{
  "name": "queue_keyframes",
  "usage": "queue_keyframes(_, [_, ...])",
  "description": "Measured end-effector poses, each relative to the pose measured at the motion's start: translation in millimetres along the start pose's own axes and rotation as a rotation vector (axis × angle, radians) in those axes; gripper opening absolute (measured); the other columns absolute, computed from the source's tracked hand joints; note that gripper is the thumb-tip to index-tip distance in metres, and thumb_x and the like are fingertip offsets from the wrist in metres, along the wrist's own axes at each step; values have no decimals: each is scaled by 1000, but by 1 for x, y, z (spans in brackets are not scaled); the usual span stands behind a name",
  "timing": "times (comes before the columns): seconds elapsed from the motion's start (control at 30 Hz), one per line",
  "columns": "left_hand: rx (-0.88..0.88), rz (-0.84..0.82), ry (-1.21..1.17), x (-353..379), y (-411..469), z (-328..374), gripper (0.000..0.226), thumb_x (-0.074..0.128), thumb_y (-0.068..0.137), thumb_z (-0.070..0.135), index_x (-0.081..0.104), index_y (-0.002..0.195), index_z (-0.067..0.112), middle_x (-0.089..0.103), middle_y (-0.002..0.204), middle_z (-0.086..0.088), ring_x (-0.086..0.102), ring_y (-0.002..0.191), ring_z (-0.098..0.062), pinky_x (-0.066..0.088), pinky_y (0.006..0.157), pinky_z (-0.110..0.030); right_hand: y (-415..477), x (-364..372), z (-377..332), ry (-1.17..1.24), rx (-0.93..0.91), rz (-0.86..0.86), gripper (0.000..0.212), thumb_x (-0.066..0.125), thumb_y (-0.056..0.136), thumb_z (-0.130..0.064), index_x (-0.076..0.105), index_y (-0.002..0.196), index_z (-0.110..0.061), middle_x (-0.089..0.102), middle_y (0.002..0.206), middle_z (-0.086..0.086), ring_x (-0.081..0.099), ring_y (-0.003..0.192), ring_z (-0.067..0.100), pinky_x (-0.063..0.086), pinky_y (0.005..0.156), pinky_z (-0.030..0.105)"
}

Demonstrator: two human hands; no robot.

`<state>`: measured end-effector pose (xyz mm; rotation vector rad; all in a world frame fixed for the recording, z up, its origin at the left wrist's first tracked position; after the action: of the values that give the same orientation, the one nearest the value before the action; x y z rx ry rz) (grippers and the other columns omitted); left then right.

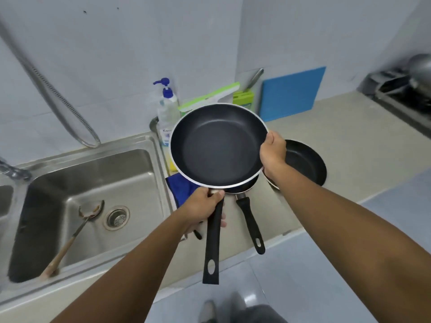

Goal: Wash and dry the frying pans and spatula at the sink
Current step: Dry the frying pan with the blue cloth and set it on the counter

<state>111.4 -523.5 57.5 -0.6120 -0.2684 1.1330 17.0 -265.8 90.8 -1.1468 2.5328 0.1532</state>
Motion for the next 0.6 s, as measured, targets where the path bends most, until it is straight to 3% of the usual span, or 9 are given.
queue_keyframes(0.07, [15, 39, -63, 33, 11, 7, 27, 44, 110, 28, 53, 117, 3, 64, 87, -14, 69, 55, -23, 60, 55, -35, 15, -30, 11, -41, -9, 17, 30, 32, 106, -19, 55, 92, -7, 58, 89, 8, 52, 79, 24, 40, 72, 32])
queue_keyframes(0.13, [63, 77, -111, 64, 22, 14, 21, 41, 111, 27, 49, 110, 8, 52, 85, -11, 49, 47, -15, 46, 43, -29, 29, -61, 21, -89, -10, 11, 31, 30, 107, -21, 56, 97, -7, 59, 95, 8, 55, 89, 28, 39, 75, 33])
queue_keyframes(0.2, [79, 91, -112, 94, 34, 23, 19, 41, 110, 27, 46, 102, 11, 44, 83, -10, 39, 47, -12, 37, 39, -25, 45, -89, 34, -150, -37, -49, 35, 29, 108, -27, 57, 118, -9, 59, 111, 4, 56, 108, 26, 42, 90, 36])
queue_keyframes(0.27, [76, 97, -107, 124, 47, 32, 21, 42, 109, 27, 45, 96, 11, 43, 78, -8, 38, 49, -14, 34, 39, -24, 62, -113, 48, -247, -130, -151, 52, 25, 108, -38, 37, 150, -10, 44, 150, 6, 40, 140, 21, 29, 118, 38])
queue_keyframes(0.3, [79, 102, -101, 139, 54, 38, 21, 43, 109, 26, 44, 94, 11, 43, 78, -8, 38, 49, -15, 34, 39, -24, 68, -123, 55, -323, -195, -202, 59, 23, 109, -41, 22, 159, -11, 23, 166, 5, 22, 152, 18, 17, 124, 34])
queue_keyframes(0.37, [91, 108, -86, 173, 68, 51, 22, 43, 109, 25, 43, 91, 12, 44, 77, -8, 37, 47, -15, 32, 39, -24, 84, -146, 70, -457, -300, -282, 65, 22, 110, -43, 4, 162, -11, -4, 171, 3, -2, 156, 15, 4, 126, 32])
queue_keyframes(0.53, [82, 74, -64, 273, 100, 77, 21, 44, 109, 27, 47, 102, 7, 52, 85, -10, 40, 43, -15, 36, 38, -25, 144, -218, 110, -613, -309, -373, 71, 21, 108, -48, -4, 161, -8, -14, 170, 4, -14, 156, 19, 0, 127, 38])
queue_keyframes(0.6, [84, 84, -14, 308, 112, 84, 27, 44, 108, 30, 50, 106, 3, 58, 79, -9, 44, 41, -16, 41, 42, -29, 171, -243, 125, -637, -286, -408, 71, 21, 108, -50, -6, 161, -11, -15, 169, 2, -14, 156, 18, 1, 126, 39])
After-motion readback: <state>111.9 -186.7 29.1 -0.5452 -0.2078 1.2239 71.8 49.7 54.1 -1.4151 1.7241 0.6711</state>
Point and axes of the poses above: each hand's wrist, its own y-axis towards the middle knuckle, its own x-axis out of the palm, z = x × y, the point moved 9 cm from there along y, towards the middle knuckle
